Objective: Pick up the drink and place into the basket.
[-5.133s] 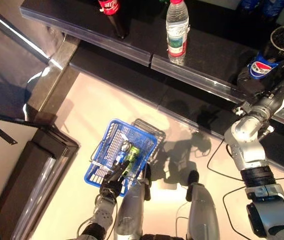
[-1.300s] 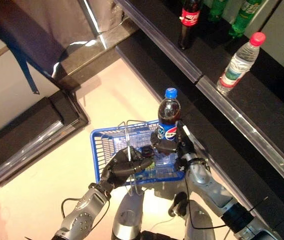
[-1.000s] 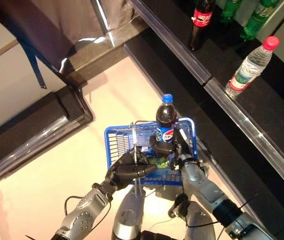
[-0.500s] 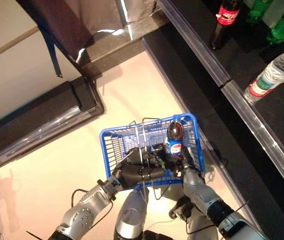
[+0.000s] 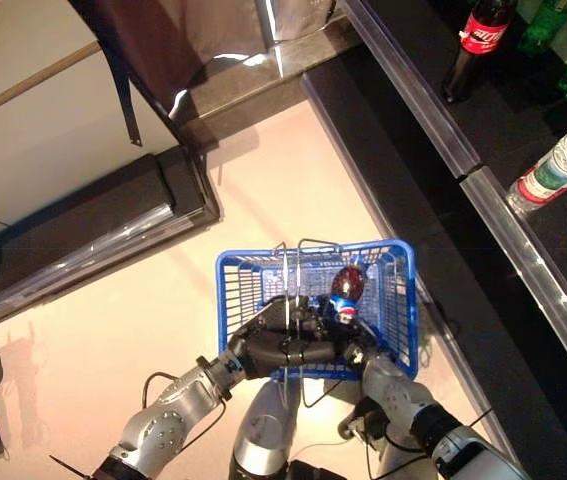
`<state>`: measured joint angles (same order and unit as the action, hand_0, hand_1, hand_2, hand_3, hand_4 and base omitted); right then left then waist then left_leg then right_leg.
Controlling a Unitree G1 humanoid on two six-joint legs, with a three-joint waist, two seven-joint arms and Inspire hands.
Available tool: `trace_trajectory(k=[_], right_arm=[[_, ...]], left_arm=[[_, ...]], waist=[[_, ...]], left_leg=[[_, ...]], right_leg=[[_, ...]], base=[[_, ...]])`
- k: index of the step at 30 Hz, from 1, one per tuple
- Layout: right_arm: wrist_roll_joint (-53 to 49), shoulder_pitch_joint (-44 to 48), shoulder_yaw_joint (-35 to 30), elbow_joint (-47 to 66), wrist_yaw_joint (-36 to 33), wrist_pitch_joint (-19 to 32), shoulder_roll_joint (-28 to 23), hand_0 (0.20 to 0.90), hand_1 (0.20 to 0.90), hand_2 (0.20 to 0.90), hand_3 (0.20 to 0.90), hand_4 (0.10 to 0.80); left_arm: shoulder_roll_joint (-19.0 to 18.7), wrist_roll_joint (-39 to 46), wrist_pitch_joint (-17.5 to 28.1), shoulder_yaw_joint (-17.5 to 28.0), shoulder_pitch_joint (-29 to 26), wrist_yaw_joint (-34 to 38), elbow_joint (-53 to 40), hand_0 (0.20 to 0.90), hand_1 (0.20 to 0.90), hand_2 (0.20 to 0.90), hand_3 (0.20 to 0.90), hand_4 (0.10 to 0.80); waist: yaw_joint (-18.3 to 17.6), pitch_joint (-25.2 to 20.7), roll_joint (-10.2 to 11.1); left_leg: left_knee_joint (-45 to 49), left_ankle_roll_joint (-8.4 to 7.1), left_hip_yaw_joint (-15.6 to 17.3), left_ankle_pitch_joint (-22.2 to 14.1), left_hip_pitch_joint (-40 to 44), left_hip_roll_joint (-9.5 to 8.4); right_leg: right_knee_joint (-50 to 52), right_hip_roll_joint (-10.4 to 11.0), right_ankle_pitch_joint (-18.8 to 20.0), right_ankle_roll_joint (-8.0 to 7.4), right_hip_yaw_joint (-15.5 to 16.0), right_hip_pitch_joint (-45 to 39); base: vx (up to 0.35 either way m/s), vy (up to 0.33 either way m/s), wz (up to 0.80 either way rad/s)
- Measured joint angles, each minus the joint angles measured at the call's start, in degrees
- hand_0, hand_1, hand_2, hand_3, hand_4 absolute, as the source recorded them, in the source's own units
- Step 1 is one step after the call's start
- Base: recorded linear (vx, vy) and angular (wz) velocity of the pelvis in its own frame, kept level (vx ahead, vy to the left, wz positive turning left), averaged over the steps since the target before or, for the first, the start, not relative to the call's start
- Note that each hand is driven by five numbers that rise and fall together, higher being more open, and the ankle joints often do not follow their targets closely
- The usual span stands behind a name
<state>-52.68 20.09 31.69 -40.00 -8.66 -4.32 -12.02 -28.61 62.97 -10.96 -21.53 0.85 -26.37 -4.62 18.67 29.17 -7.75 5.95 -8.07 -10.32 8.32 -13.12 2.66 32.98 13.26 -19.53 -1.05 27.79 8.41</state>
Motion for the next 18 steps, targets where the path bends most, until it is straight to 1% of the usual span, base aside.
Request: trace_trajectory(k=[1, 2, 3, 4, 8, 9, 11, 12, 14, 15, 16, 18], right_arm=[[-0.7, 0.0, 0.0, 0.0, 0.6, -0.3, 0.2, 0.3, 0.3, 0.3, 0.2, 0.1], [-1.8, 0.0, 0.0, -0.1, 1.1, -0.6, 0.4, 0.3, 0.3, 0.3, 0.2, 0.1], [-3.3, -0.1, -0.1, -0.1, 1.8, -0.9, 0.4, 0.3, 0.3, 0.3, 0.2, 0.1], [-4.6, 0.0, -0.1, -0.2, 2.1, -1.2, 0.5, 0.3, 0.3, 0.3, 0.2, 0.1], [-9.5, 1.3, -0.9, -2.5, 3.4, -1.4, 1.0, 0.307, 0.307, 0.307, 0.208, 0.108], [-10.7, 1.5, -1.4, -3.2, 3.4, -1.4, 1.1, 0.361, 0.361, 0.361, 0.271, 0.171], [-12.7, 2.2, -2.6, -4.6, 3.4, -1.4, 1.3, 0.754, 0.754, 0.754, 0.73, 0.63], [-13.9, 2.5, -3.6, -5.4, 3.2, -1.3, 1.5, 0.9, 0.9, 0.9, 0.9, 0.8], [-16.0, 3.3, -5.1, -7.0, 2.4, -0.7, 2.1, 0.9, 0.9, 0.9, 0.9, 0.8], [-17.2, 4.1, -6.4, -8.2, 1.6, -0.2, 2.3, 0.9, 0.9, 0.9, 0.9, 0.8], [-17.9, 4.7, -7.2, -9.0, 1.1, 0.1, 2.6, 0.9, 0.9, 0.9, 0.9, 0.8], [-19.4, 5.2, -8.7, -9.3, 0.0, 0.4, 2.6, 0.9, 0.9, 0.9, 0.9, 0.8]], left_arm=[[0.0, 0.0, 0.0, -0.1, 0.0, -0.2, 0.0, 0.3, 0.3, 0.3, 0.2, 0.1], [0.0, 0.0, 0.0, -0.2, -0.1, -0.4, 0.0, 0.3, 0.3, 0.3, 0.2, 0.1], [0.0, -0.1, -0.1, -0.2, -0.1, -0.9, 0.0, 0.3, 0.3, 0.3, 0.2, 0.1], [-0.1, -0.2, -0.3, -0.3, -0.1, -1.3, 0.0, 0.3, 0.3, 0.3, 0.2, 0.1], [-0.5, -0.2, -0.3, -0.3, -0.1, -2.3, 0.0, 0.3, 0.3, 0.3, 0.2, 0.1], [-0.6, -0.2, -0.4, -0.3, -0.2, -2.3, 0.0, 0.3, 0.3, 0.3, 0.2, 0.1], [-0.7, -0.2, -0.6, -0.3, -0.3, -2.4, 0.0, 0.3, 0.3, 0.3, 0.2, 0.1], [-0.7, -0.2, -0.7, -0.3, -0.3, -2.4, 0.0, 0.3, 0.3, 0.3, 0.2, 0.1], [-0.7, -0.2, -0.7, -0.2, -0.4, -2.4, 0.0, 0.3, 0.3, 0.3, 0.2, 0.1], [-0.6, -0.2, -0.9, -0.3, -0.6, -2.5, 0.0, 0.3, 0.3, 0.3, 0.2, 0.1], [-0.5, -0.2, -1.1, -0.3, -0.8, -2.5, 0.0, 0.3, 0.3, 0.3, 0.2, 0.1], [-0.5, -0.2, -1.5, -0.2, -1.2, -2.4, 0.0, 0.3, 0.3, 0.3, 0.2, 0.1]], waist=[[0.0, 0.0, 0.0], [0.0, 0.0, 0.0], [0.0, 0.0, 0.1], [0.0, -0.1, 0.1], [0.1, -0.1, 0.1], [0.1, -0.1, 0.1], [0.2, -0.1, 0.1], [0.2, -0.1, 0.1], [0.2, -0.1, 0.1], [0.0, -0.1, 0.1], [0.0, -0.1, 0.2], [0.0, -0.1, 0.1]], left_leg=[[0.0, 0.21, 0.0, -0.2, 0.0, -0.02], [-0.1, -0.04, 0.0, 0.0, 0.0, -0.11], [-0.1, 0.43, -0.2, -0.3, 0.0, -0.45], [0.0, 0.42, -0.5, -0.3, 0.0, -0.71], [0.0, 0.17, -0.7, -0.1, 0.0, -0.92], [0.0, 0.17, -0.7, -0.1, 0.0, -0.99], [0.0, 0.17, -0.7, -0.1, 0.0, -1.05], [0.0, 0.17, -0.7, -0.1, 0.0, -1.06], [0.0, 0.11, -0.8, 0.2, -0.1, -1.06], [-0.1, 0.09, -1.0, 0.2, -0.5, -1.07], [0.0, -0.05, -1.1, 0.4, -0.9, -1.09], [0.0, -0.07, -1.3, 0.6, -1.2, -1.03]], right_leg=[[0.0, 0.1, -0.4, 0.18, 0.0, 0.0], [0.2, 0.2, -0.2, -0.12, 0.0, 0.0], [0.7, 0.7, -0.9, 0.05, 0.1, 0.0], [0.9, 0.9, -0.9, -0.16, -0.1, 0.0], [1.0, 0.8, -0.9, -0.17, 0.0, 0.0], [1.1, 0.8, -0.9, -0.17, 0.0, 0.0], [1.1, 0.8, -0.9, -0.18, 0.0, 0.0], [1.0, 0.8, -0.9, -0.18, 0.0, 0.0], [1.1, 0.8, -0.7, -0.27, 0.0, 0.1], [1.2, 1.2, -0.8, -0.23, 0.1, 0.4], [1.4, 0.8, -0.7, -0.18, -0.1, 0.9], [1.5, 1.0, -0.7, -0.12, 0.1, 1.1]], base=[[0.103, -0.052, 0.02], [0.038, -0.008, 0.08], [0.037, -0.009, 0.14], [0.031, -0.008, 0.14], [0.008, -0.003, 0.02], [0.0, 0.0, 0.0], [0.0, 0.0, 0.0], [0.0, 0.0, 0.0], [-0.026, 0.02, 0.01], [-0.045, 0.04, 0.05], [-0.05, 0.044, 0.07], [0.023, -0.001, 0.05]])
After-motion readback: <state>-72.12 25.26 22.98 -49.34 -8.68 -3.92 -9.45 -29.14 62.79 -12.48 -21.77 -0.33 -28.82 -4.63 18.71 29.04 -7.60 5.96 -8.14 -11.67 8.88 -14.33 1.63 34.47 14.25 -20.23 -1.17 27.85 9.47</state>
